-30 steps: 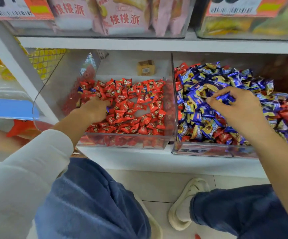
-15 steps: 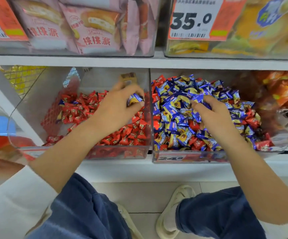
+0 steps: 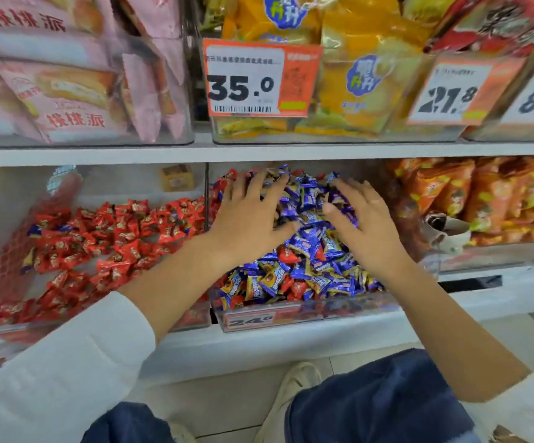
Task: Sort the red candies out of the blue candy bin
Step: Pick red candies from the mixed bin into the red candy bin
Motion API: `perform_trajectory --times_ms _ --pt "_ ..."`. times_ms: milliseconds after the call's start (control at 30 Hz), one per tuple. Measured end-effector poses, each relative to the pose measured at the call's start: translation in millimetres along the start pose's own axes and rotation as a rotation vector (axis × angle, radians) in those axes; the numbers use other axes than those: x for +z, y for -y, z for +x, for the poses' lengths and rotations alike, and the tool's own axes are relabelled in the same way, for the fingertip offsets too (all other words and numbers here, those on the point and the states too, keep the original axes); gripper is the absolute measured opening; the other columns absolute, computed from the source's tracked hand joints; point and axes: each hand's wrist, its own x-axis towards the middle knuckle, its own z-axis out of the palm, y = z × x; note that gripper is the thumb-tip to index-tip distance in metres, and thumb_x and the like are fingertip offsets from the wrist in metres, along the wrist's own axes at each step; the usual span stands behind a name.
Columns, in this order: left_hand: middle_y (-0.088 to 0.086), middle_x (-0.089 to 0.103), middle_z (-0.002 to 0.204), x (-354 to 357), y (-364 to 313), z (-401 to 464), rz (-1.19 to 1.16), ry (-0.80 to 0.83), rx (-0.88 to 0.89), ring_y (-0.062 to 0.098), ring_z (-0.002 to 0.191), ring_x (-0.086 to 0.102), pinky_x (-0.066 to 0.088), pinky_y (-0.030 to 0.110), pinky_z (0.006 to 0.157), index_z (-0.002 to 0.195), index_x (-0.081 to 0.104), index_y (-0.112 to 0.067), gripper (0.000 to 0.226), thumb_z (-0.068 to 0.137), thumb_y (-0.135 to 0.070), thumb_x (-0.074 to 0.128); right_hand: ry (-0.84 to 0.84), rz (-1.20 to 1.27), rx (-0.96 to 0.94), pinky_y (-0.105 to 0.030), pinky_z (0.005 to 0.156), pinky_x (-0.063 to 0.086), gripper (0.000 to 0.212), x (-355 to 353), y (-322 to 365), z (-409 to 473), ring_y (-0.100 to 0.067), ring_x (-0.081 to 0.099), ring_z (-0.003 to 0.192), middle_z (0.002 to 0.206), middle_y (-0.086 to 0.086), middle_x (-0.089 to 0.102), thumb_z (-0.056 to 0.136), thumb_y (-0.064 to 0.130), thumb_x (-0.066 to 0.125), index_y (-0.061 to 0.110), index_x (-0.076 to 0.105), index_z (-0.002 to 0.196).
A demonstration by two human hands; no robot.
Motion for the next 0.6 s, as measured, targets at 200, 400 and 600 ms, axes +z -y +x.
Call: perform_trajectory --times_ms 200,400,600 --pt "0.003 -0.029 0.153 22 -2 -5 0.186 0.270 0.000 0.043 0.140 -0.018 0.000 0.056 0.114 0.146 -0.017 -0.038 0.089 0.083 -0.075 0.034 0.231 -0.378 -0.325 -0.057 0.111 0.021 0.064 32 -28 -32 -0.035 0.028 0.139 0.150 -0.010 0.034 0.090 0.068 0.027 0.032 0.037 0.143" --pt "0.003 -0.026 0.155 26 3 32 0.183 0.231 -0.049 0.042 0.141 -0.013 0.004 0.058 0.114 0.148 -0.012 -0.036 0.074 0.093 -0.063 0.028 0.281 -0.470 -0.222 -0.055 0.113 0.019 0.064 33 -37 10 -0.034 0.022 0.142 0.152 -0.010 0.030 0.089 0.064 0.020 0.035 0.027 0.147" --pt "0.002 -0.019 0.157 18 8 56 0.141 0.251 -0.084 0.042 0.142 -0.008 0.001 0.056 0.114 0.149 -0.005 -0.039 0.073 0.091 -0.064 0.031 0.260 -0.464 -0.076 -0.050 0.116 0.011 0.074 34 -37 34 -0.030 0.016 0.144 0.152 -0.012 0.029 0.082 0.071 0.015 0.037 0.025 0.147"
